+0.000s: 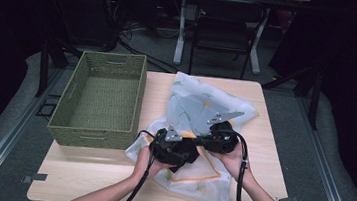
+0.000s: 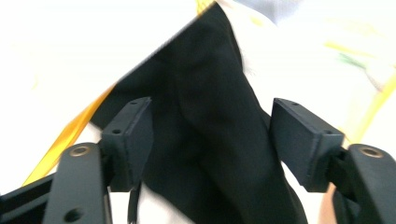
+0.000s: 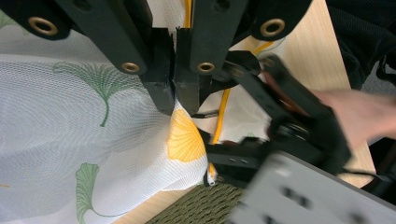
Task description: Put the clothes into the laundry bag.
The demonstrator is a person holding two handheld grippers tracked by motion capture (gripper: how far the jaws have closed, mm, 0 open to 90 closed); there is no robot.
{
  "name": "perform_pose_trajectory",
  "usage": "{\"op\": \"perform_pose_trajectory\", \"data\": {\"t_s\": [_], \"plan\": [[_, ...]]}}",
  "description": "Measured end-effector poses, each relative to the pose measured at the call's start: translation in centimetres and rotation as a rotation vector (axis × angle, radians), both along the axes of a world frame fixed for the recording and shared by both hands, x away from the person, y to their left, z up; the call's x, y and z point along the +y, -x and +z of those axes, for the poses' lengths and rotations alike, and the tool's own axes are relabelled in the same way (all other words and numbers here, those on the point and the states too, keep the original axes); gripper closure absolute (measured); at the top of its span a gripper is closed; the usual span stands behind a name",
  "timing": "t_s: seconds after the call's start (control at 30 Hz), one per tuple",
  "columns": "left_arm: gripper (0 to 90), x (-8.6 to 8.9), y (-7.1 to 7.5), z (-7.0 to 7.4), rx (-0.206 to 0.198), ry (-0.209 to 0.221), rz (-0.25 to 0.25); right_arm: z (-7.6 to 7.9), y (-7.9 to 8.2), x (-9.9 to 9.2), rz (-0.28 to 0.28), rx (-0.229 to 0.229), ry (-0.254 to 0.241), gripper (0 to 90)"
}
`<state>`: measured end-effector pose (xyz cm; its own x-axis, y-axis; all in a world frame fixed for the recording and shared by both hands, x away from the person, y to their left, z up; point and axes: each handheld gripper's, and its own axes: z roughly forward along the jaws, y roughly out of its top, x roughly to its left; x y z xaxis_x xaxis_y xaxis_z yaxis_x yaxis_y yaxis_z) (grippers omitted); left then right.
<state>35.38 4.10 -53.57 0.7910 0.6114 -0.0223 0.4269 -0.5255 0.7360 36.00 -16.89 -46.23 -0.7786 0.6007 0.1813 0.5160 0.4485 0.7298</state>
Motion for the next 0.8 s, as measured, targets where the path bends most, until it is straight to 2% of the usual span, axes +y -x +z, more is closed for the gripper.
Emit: {"op": "perform_pose_trajectory", "data": {"t_s": [0.07,0.13,0.17,0.2,0.27,0.33,0.4,0.5,0.57,0.63,0.8], "plan": [[32.8,1.0,0.3,0.6,-0.011,-0.02,-0.009,0.0,0.0,-0.1,-0.001,-0.001,0.003,88.3],[34.0,2.0,0.4,1.1,-0.032,-0.035,0.016,0.1,-0.1,-0.2,-0.002,-0.006,0.006,88.3],[34.1,2.4,0.3,1.2,-0.036,-0.042,0.029,0.1,-0.1,-0.2,-0.005,-0.007,0.007,88.3],[34.2,3.0,0.1,1.3,-0.043,-0.063,0.063,0.1,-0.1,-0.2,-0.007,-0.005,0.008,88.3],[35.1,3.6,-0.2,1.2,-0.042,-0.083,0.081,0.1,-0.2,-0.2,-0.007,-0.004,0.009,88.3],[35.8,4.0,-0.5,1.1,-0.061,-0.091,0.116,0.1,-0.2,-0.2,-0.007,-0.004,0.01,88.3],[36.2,4.3,-1.1,0.7,-0.061,-0.119,0.153,0.1,-0.2,-0.2,-0.001,-0.003,0.011,88.2],[36.4,4.1,-1.8,-0.1,-0.043,-0.161,0.182,0.0,-0.2,-0.1,0.004,0.001,0.01,88.2],[36.2,4.0,-2.3,-0.6,-0.027,-0.197,0.184,0.0,-0.2,0.0,0.008,0.005,0.009,88.2],[36.7,3.9,-2.9,-1.4,0.028,-0.22,0.176,0.0,-0.2,0.0,0.011,0.007,0.01,88.2],[49.1,3.8,-3.5,-2.7,0.078,-0.243,0.156,-0.3,-0.3,0.1,0.022,0.015,0.025,88.1]]}}
